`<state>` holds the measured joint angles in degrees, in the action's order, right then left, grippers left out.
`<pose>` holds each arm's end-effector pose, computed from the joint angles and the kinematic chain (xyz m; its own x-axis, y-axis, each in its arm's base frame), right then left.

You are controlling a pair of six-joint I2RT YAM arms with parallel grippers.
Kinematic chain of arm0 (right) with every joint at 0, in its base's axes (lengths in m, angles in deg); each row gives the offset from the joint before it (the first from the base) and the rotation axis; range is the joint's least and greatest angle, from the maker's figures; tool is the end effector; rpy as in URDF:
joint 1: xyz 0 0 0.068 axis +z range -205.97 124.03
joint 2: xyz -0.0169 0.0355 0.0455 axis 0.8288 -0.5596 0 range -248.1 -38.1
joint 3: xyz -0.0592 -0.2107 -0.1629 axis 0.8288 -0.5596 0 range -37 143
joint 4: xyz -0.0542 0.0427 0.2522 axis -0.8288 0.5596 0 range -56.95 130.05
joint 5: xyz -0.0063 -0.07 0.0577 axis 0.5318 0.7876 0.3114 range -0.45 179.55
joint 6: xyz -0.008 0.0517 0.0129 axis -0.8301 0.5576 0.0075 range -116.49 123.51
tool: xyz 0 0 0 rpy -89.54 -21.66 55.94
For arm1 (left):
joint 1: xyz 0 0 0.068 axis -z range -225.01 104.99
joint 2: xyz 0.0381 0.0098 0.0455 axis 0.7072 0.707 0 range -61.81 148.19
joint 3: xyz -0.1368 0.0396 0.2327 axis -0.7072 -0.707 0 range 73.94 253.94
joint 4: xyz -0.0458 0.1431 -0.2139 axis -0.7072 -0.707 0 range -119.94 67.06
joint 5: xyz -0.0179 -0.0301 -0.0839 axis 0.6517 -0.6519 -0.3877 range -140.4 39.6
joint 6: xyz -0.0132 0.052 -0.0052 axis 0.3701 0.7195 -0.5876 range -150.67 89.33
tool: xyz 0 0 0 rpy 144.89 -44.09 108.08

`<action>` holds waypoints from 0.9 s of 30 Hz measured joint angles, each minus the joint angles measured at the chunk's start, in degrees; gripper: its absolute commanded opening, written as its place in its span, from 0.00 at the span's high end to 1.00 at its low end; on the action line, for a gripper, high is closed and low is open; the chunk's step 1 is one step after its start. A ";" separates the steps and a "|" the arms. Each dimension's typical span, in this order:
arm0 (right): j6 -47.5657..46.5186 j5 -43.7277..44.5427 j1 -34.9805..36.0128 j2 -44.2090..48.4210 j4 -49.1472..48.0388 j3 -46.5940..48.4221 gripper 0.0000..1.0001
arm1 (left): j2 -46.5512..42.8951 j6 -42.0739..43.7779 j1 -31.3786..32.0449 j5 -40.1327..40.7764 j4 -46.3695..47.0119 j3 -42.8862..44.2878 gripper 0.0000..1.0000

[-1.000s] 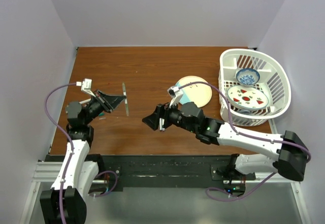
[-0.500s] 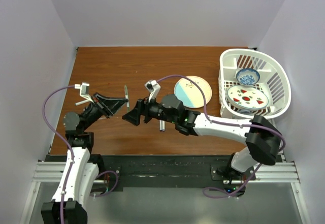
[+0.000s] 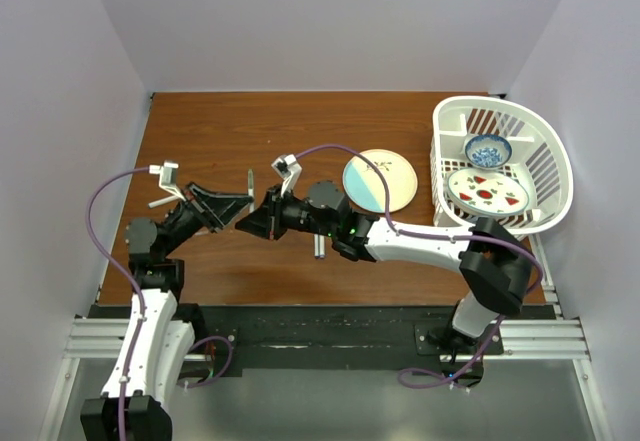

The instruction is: Insert the pens into the pen caps

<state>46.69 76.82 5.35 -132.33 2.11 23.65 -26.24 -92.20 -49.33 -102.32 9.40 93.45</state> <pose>0.1781 0.3417 0.2862 -0.6739 0.1586 -0.7216 -0.6860 0.2283 0.6909 0.1510 -0.0167 0.2839 -0.4884 -0.5805 -0.6516 0.5827 0.3389 -0.7387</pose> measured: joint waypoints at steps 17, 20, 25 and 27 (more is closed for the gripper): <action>-3.67 3.56 -0.33 16.04 7.96 -11.85 1.00 | 2.93 13.11 0.26 39.82 -56.19 27.23 0.40; -4.63 4.37 -0.33 20.00 9.38 -13.40 1.00 | 2.69 9.97 0.26 48.70 -63.43 27.19 0.43; -5.57 6.43 -0.33 25.97 11.23 -16.72 1.00 | 5.64 3.21 0.26 54.49 -68.98 22.73 0.49; -5.99 7.74 -0.33 27.61 12.13 -17.46 1.00 | 9.44 0.37 0.26 55.54 -71.12 21.20 0.50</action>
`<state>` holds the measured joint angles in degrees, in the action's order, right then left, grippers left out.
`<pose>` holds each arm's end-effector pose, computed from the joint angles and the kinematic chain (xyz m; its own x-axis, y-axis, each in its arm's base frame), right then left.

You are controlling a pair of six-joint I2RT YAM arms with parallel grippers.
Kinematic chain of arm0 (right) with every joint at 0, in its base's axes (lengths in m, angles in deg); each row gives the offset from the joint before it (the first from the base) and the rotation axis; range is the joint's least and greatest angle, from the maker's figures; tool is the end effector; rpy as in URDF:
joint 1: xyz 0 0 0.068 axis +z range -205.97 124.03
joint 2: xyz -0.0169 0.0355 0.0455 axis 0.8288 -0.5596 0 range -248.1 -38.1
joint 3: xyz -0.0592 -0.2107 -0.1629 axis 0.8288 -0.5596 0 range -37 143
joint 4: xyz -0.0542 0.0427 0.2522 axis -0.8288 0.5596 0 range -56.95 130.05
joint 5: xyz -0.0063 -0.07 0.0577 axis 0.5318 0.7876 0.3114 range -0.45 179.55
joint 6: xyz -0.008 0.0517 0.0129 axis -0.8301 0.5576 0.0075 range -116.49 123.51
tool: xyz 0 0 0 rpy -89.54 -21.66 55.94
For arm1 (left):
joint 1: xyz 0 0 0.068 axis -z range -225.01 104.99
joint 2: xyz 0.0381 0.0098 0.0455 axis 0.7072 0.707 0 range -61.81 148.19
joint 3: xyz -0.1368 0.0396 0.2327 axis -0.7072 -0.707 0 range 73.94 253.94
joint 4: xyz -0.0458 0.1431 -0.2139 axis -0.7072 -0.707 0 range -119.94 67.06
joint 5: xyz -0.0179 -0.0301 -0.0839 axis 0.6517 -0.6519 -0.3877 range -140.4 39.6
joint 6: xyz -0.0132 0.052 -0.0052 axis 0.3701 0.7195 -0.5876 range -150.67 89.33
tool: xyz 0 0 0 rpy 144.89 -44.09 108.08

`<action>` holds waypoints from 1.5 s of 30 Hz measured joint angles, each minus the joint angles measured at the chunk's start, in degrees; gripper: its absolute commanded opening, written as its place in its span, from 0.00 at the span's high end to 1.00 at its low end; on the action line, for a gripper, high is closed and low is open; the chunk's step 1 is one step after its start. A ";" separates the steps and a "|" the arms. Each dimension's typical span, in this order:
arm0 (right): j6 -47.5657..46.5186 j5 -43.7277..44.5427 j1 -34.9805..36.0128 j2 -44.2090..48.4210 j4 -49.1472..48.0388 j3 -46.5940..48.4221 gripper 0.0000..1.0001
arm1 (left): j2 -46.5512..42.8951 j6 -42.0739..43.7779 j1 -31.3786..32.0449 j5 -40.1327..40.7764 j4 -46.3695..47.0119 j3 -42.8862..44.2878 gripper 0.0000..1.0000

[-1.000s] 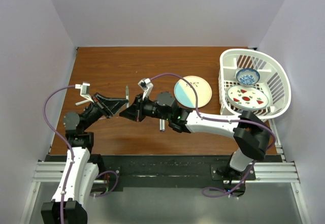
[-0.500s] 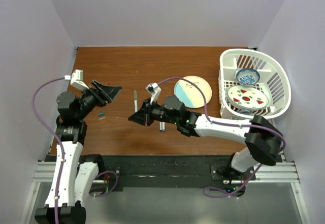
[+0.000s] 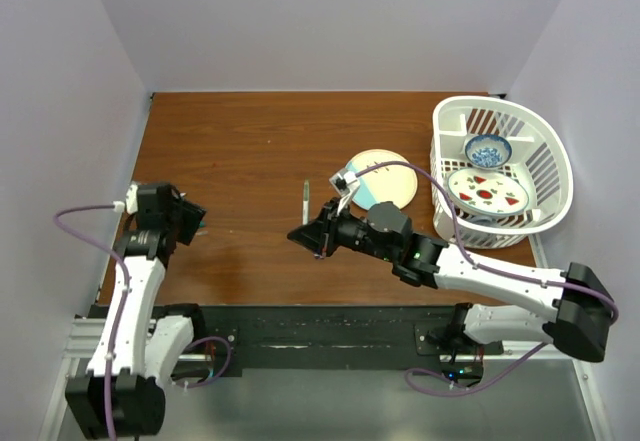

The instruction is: Insert the pens into the pen caps

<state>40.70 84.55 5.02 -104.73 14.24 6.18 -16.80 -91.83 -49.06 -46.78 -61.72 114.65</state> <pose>0.1298 0.2402 0.3045 -0.5833 0.1896 -0.7898 -0.7039 0.3672 0.6080 0.1615 0.0137 0.2669 -0.2267 -0.8925 -0.3900 -0.6530 0.4363 -0.6190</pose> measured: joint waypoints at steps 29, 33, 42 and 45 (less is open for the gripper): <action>-4.00 7.45 0.00 5.90 7.65 -0.79 1.00 | 30.71 -19.21 -4.48 5.40 -2.71 2.08 0.59; -4.50 8.13 0.00 5.90 7.85 -0.79 1.00 | 34.56 -18.91 -4.70 4.74 -1.53 2.80 0.60; -5.35 8.55 0.00 4.57 8.09 -0.76 1.00 | 40.98 -17.16 -4.94 4.17 -0.57 6.51 0.61; -5.46 8.57 0.00 4.11 8.13 -0.76 1.00 | 42.29 -16.55 -4.94 4.17 0.28 6.67 0.61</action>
<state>35.24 93.12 5.02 -100.62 22.37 5.42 25.50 -108.38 -54.00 -42.60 -61.44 121.32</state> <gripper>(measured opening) 0.131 0.395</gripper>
